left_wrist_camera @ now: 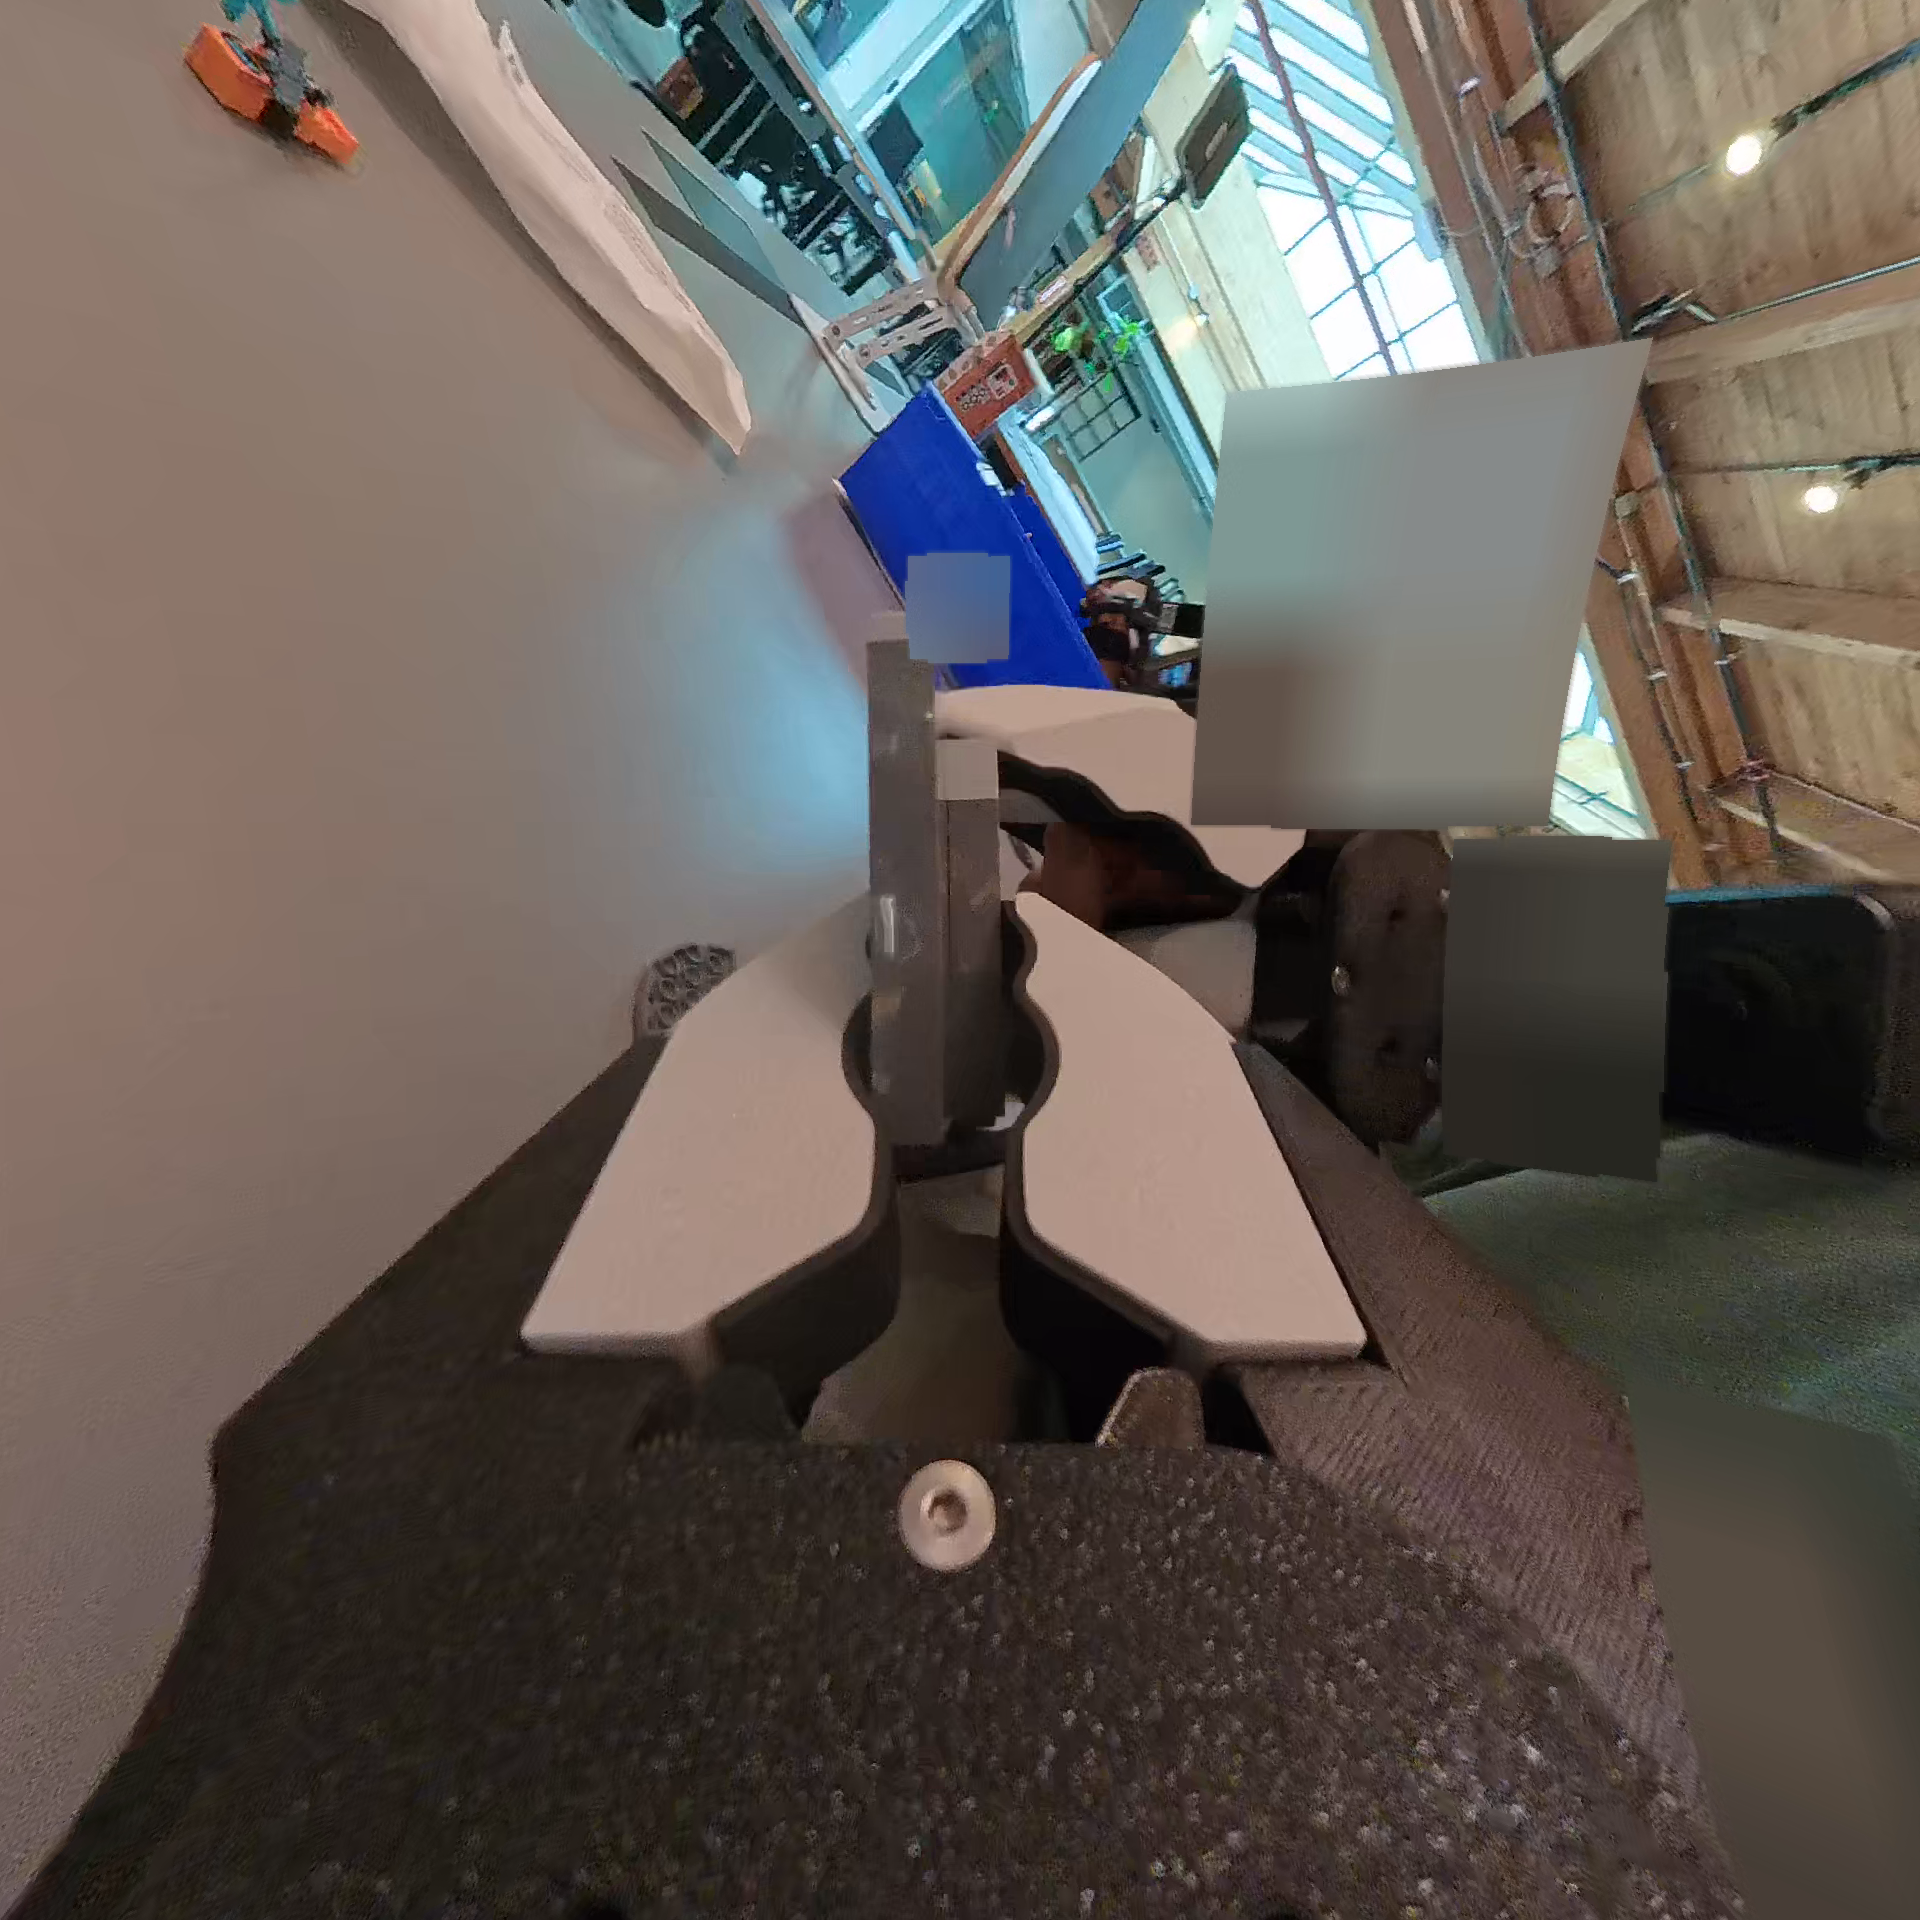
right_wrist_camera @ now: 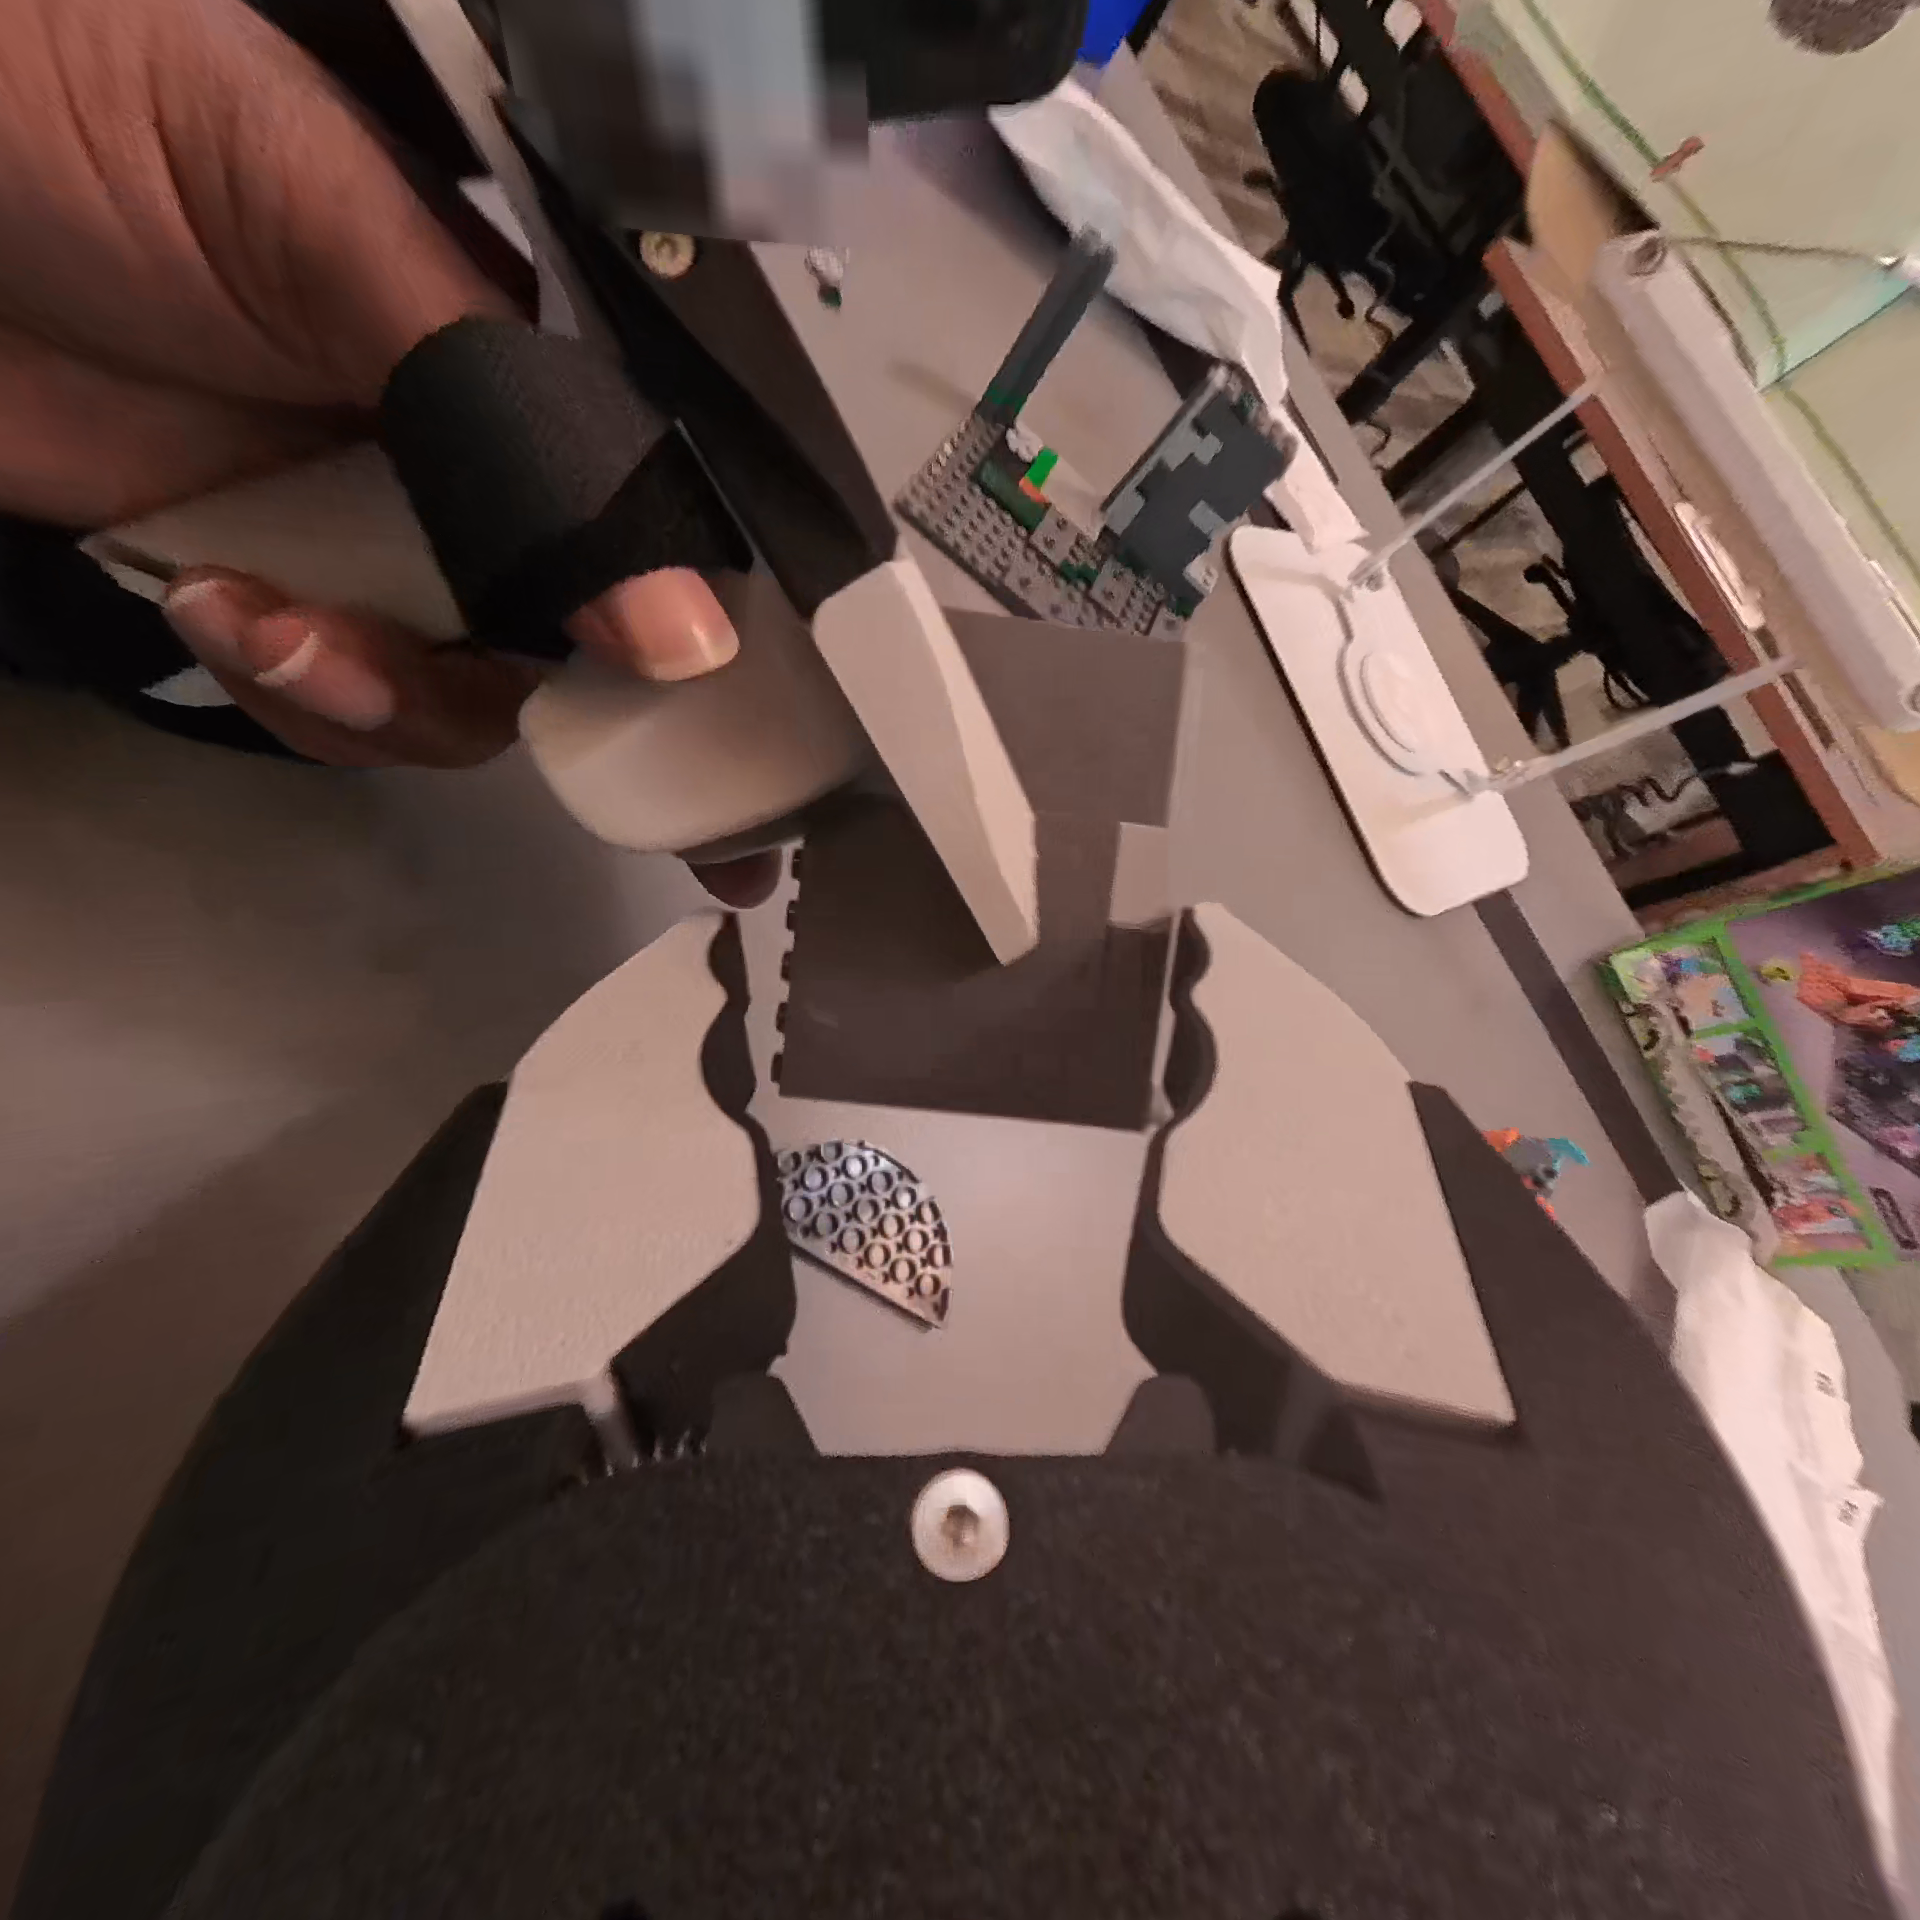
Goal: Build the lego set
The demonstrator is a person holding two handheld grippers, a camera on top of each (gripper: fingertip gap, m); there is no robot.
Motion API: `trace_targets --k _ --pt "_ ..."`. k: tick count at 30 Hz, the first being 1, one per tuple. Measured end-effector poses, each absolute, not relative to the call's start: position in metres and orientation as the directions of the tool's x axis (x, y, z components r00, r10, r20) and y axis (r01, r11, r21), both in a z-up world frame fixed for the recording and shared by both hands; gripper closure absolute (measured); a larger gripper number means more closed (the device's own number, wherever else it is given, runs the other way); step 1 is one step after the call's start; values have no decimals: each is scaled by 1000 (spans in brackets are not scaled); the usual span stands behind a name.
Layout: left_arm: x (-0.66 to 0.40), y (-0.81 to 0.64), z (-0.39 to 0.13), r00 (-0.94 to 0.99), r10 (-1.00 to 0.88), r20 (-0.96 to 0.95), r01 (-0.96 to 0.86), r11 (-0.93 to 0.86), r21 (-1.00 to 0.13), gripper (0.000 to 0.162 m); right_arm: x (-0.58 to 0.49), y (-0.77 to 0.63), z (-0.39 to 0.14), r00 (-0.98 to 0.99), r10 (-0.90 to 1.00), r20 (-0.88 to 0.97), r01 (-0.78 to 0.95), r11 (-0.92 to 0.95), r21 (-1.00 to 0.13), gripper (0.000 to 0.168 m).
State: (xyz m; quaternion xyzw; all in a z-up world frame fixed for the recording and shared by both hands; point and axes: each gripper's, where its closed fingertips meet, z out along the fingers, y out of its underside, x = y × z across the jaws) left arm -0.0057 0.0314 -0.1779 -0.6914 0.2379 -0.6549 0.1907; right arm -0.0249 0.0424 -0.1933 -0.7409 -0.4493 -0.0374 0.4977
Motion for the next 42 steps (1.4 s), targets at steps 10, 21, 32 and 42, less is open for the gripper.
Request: trace_targets --k 10,21,32,42 --pt "-4 26 -168 41 -678 734 -82 -735 -674 145 -22 41 -182 630 566 531 682 -76 -728 100" --pt "-7 25 -168 49 -753 656 -91 -658 -748 146 -24 40 -173 636 604 481 639 -61 -767 79" --pt "-5 12 -169 52 -817 574 -162 -574 -803 145 -32 41 -182 554 606 570 733 -32 -679 92" --pt "-6 12 -169 25 -835 550 -148 -547 -824 145 -33 41 -183 592 577 562 701 -26 -712 92"
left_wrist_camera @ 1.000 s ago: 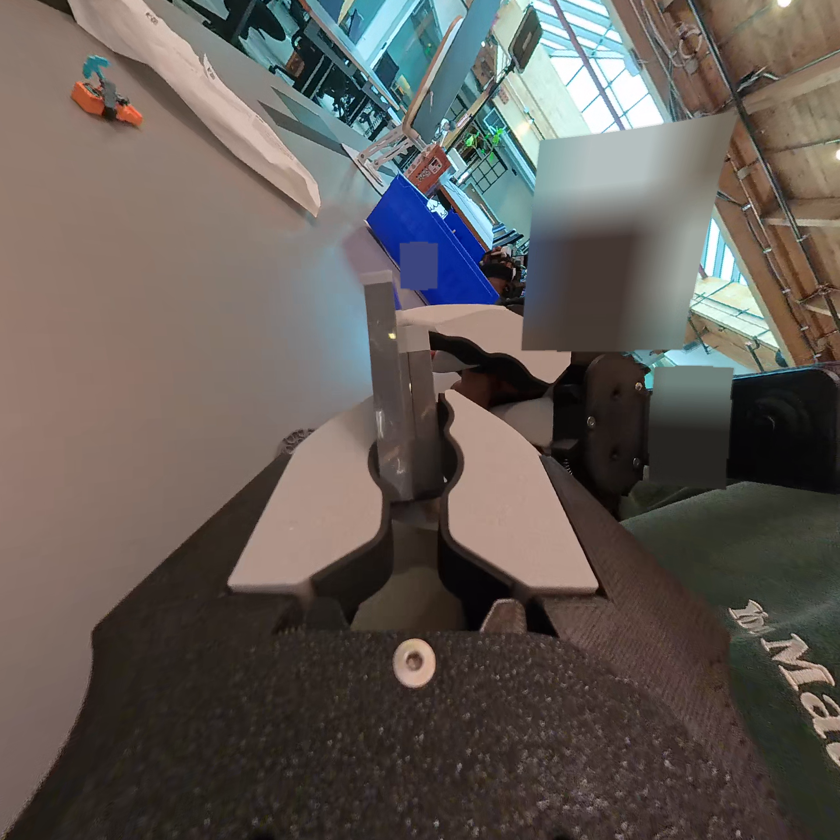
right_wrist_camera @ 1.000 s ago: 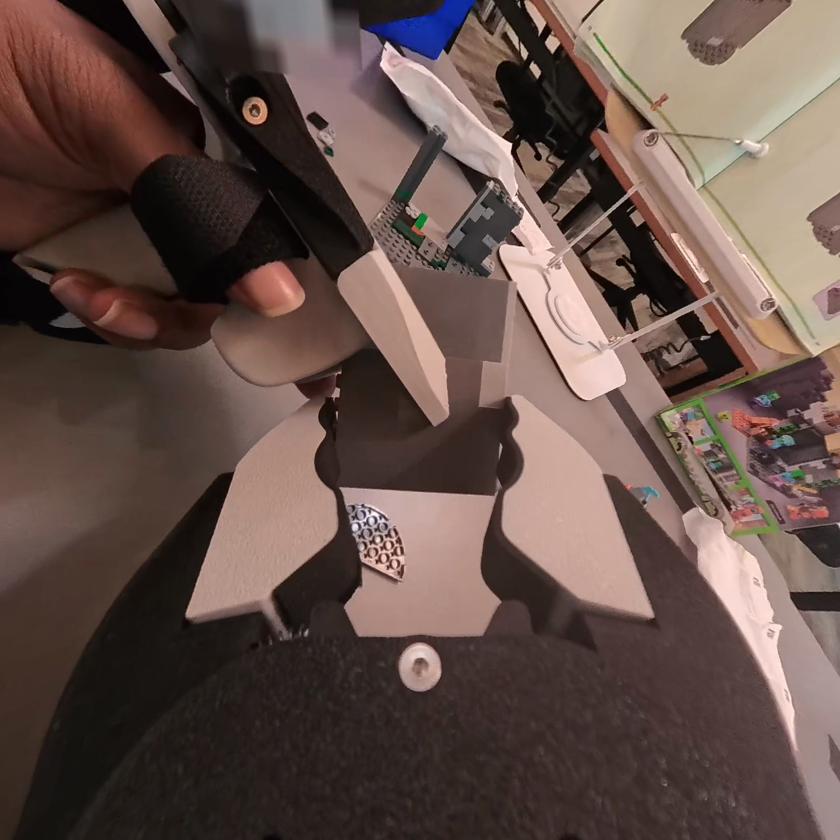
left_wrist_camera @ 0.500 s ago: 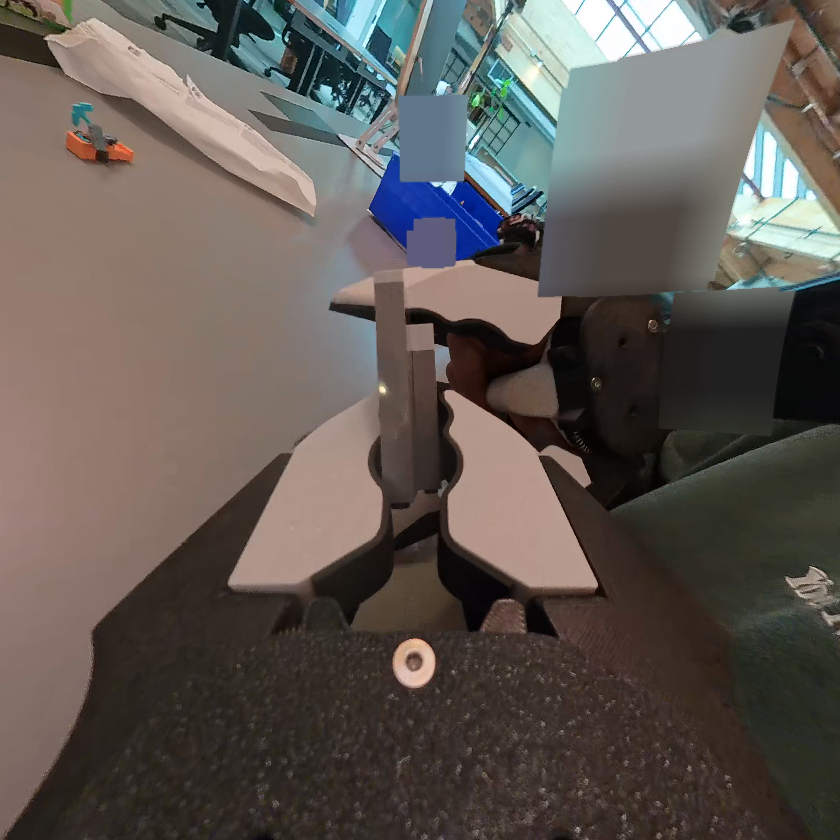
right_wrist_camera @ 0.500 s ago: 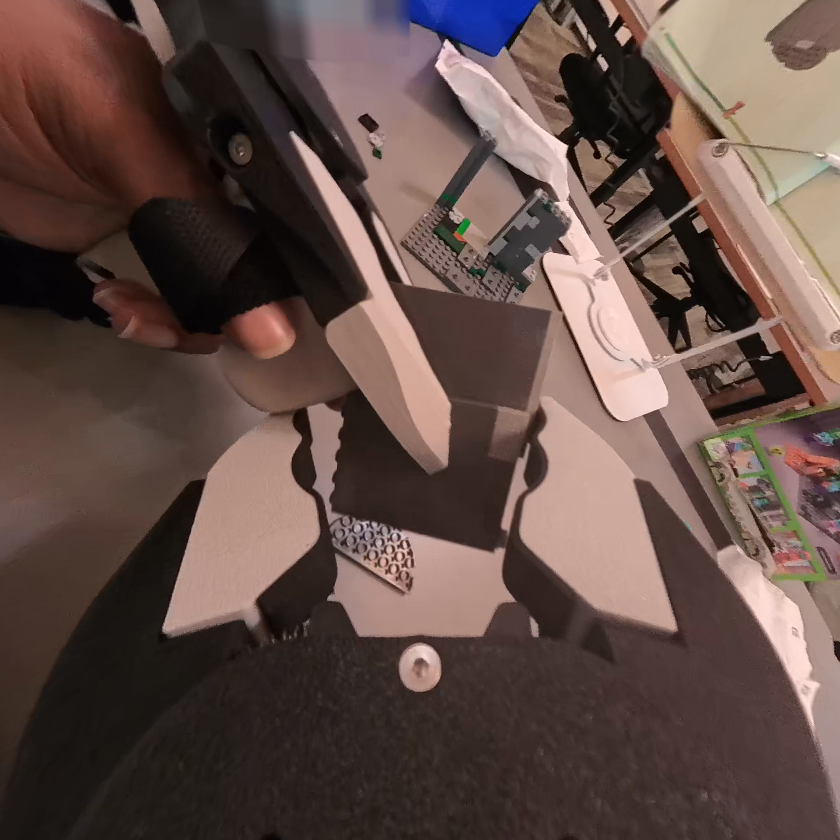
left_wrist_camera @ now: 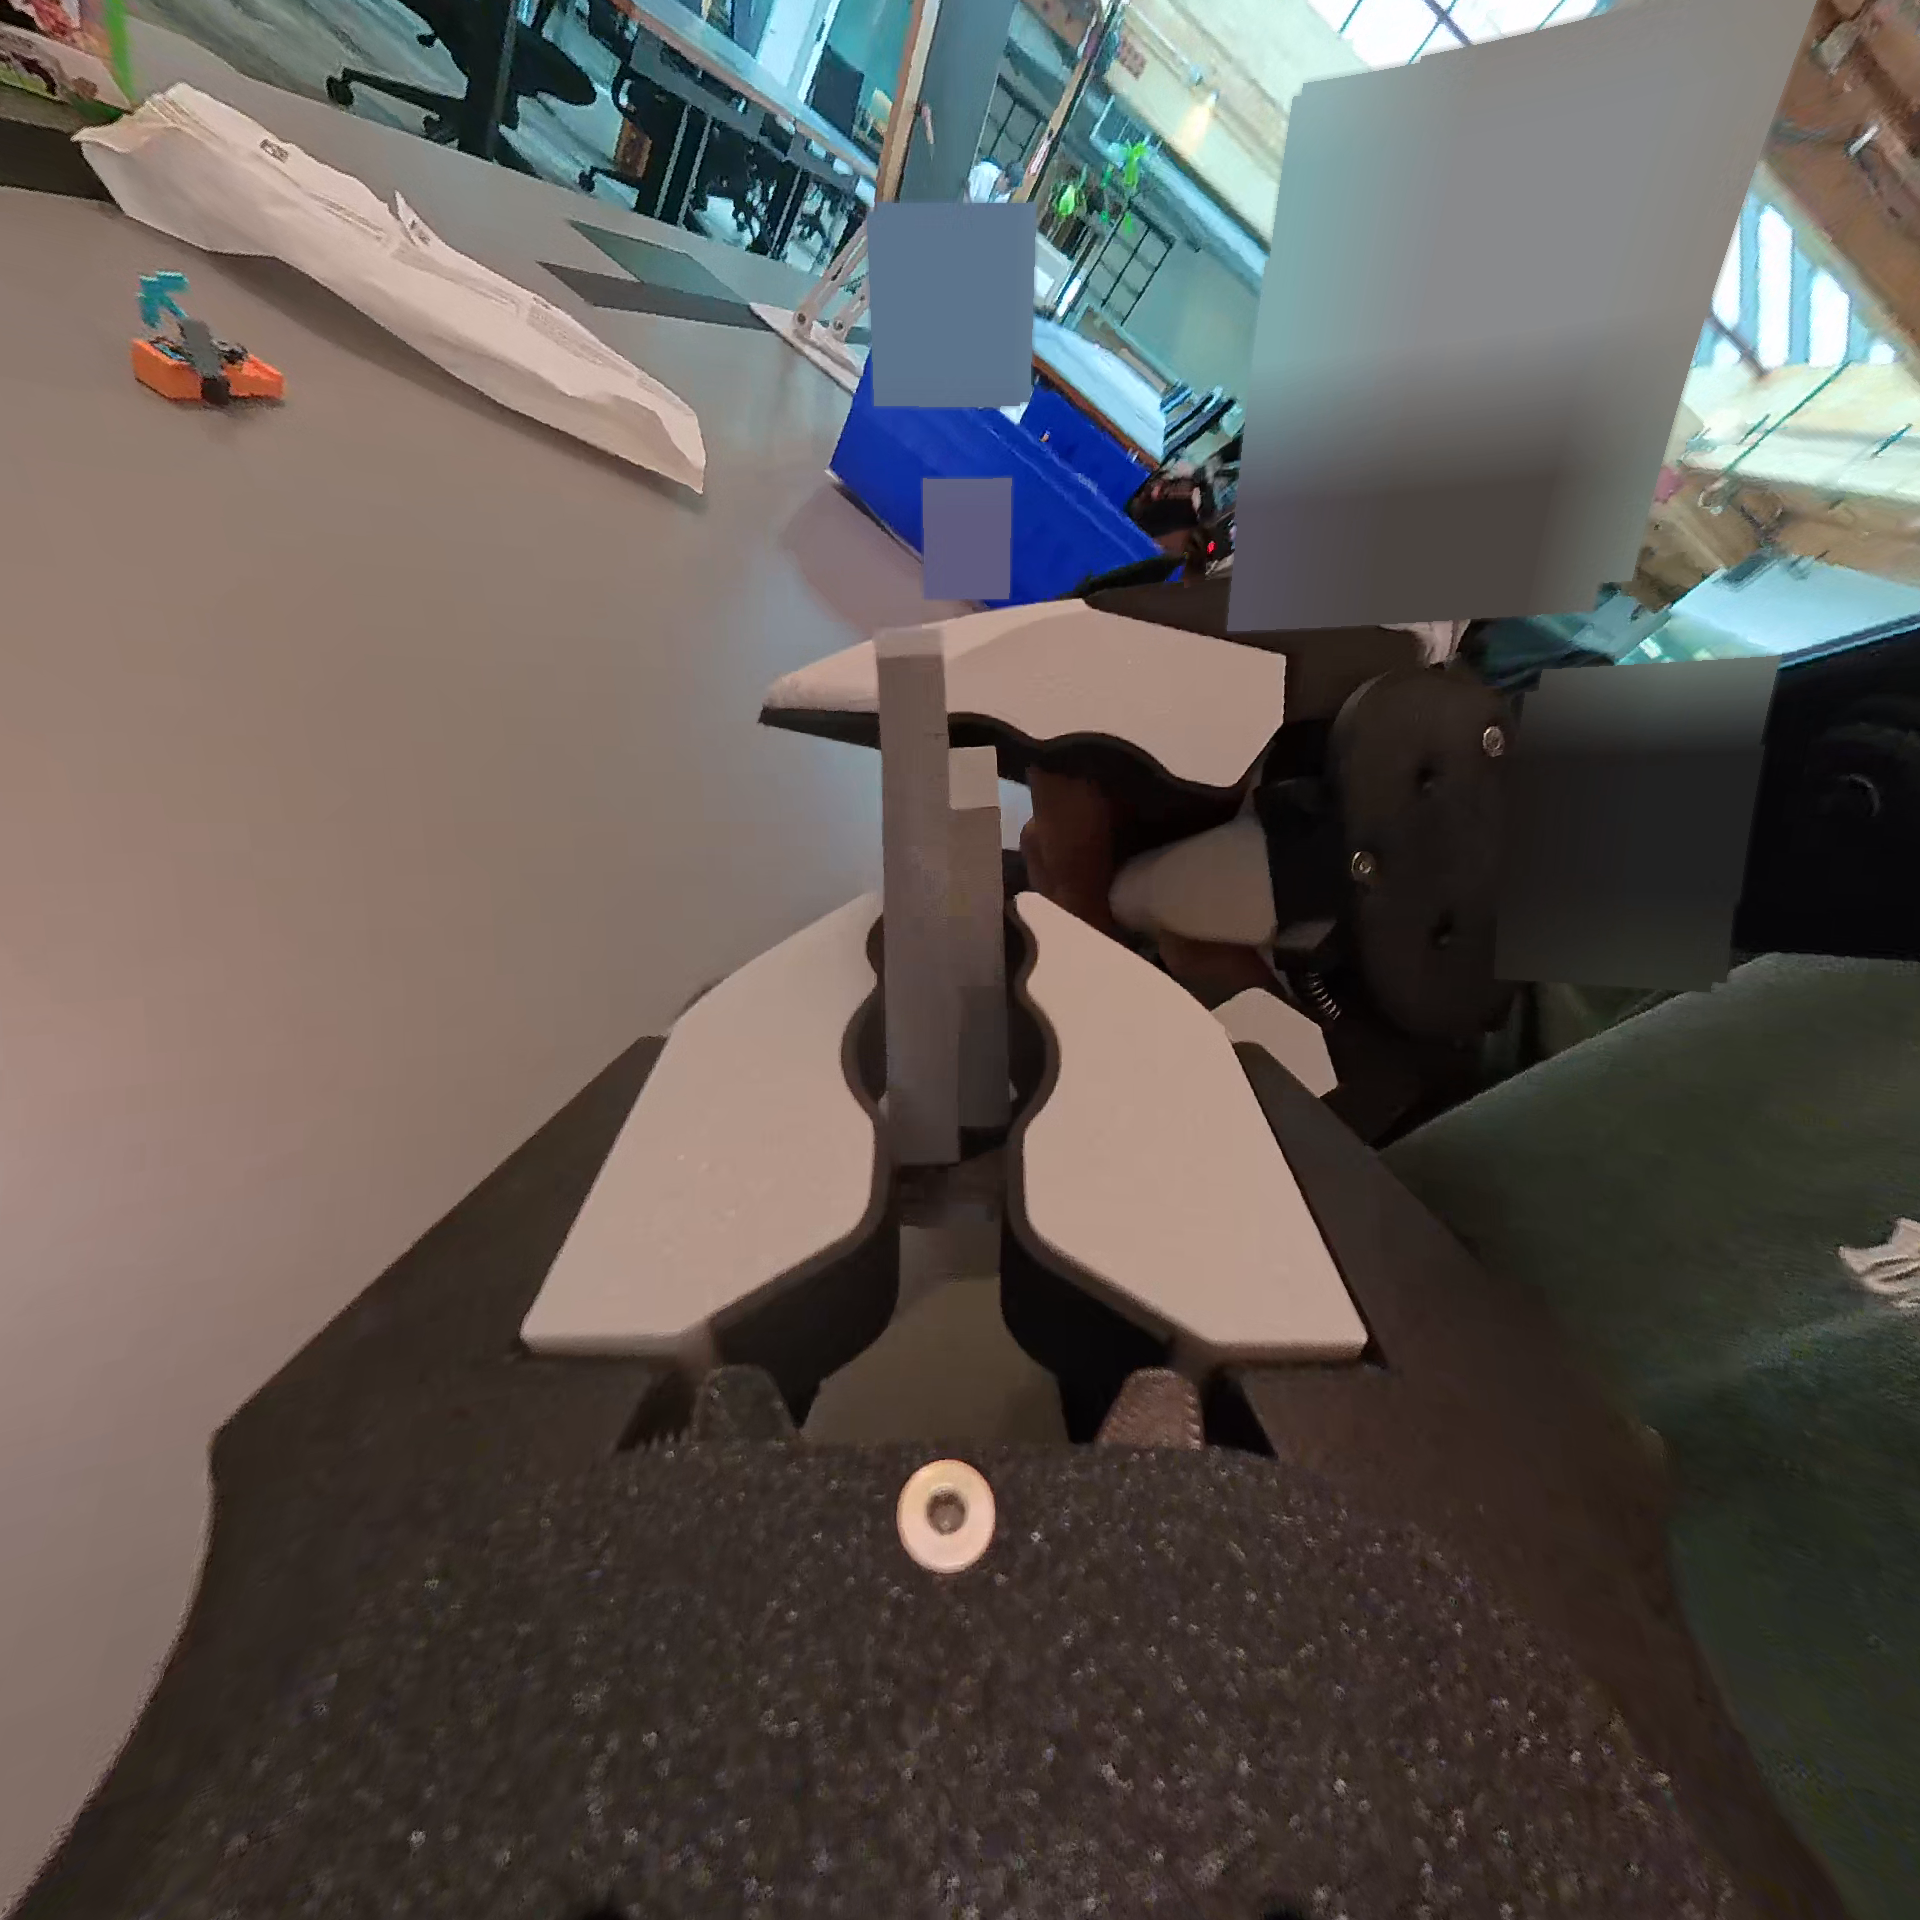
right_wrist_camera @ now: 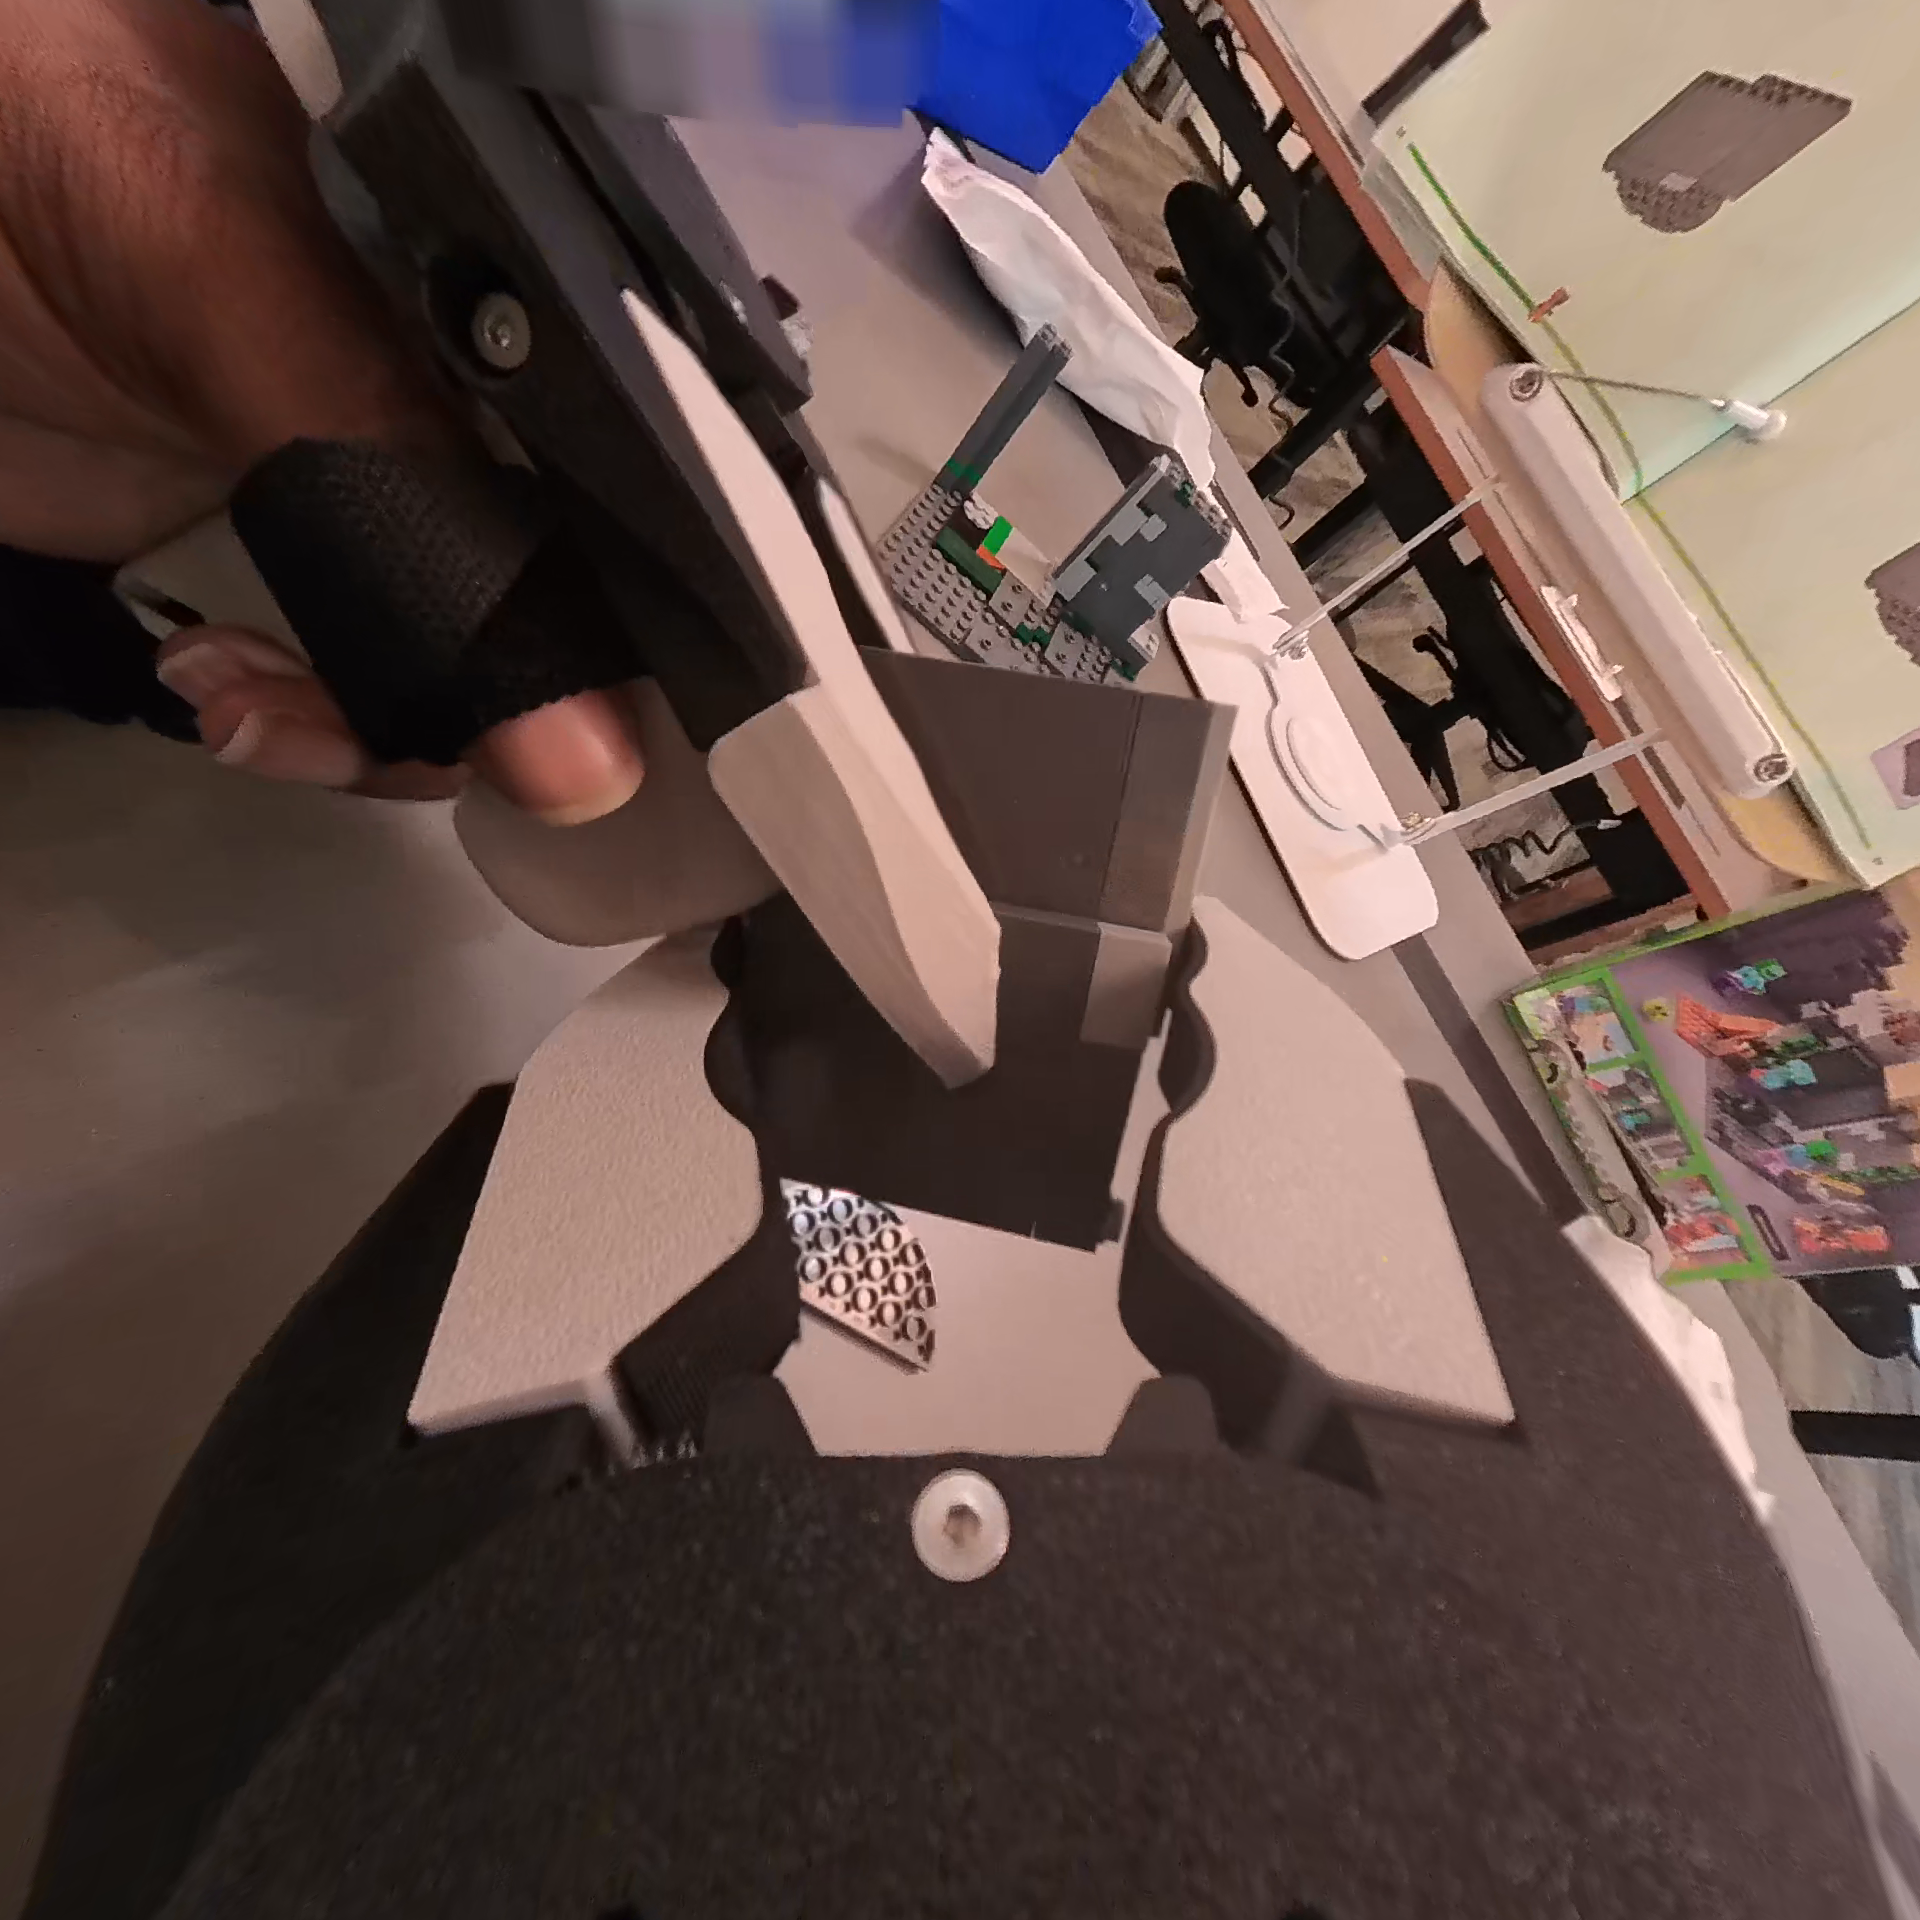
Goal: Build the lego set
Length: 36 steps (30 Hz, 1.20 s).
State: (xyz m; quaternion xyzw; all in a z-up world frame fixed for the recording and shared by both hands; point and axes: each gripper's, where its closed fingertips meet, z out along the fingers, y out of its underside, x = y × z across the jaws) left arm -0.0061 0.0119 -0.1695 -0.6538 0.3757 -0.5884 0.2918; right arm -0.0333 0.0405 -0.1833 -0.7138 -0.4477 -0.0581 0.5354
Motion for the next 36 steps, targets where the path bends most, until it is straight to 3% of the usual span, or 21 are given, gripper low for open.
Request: trace_targets --k 8,17,20,36 --pt "1 15 -177 43 -785 618 -181 -614 -768 145 -27 43 -187 551 576 604 748 -19 -664 88" --pt "-1 16 -174 21 -744 668 -153 -663 -733 137 -23 42 -193 581 618 529 702 -54 -710 91" --pt "-5 18 -172 9 -740 672 -151 -666 -731 151 -24 39 -195 575 641 509 698 -59 -714 91" --pt "-3 19 -168 -14 -687 726 -84 -723 -686 152 -25 41 -193 566 618 546 724 -55 -688 85"
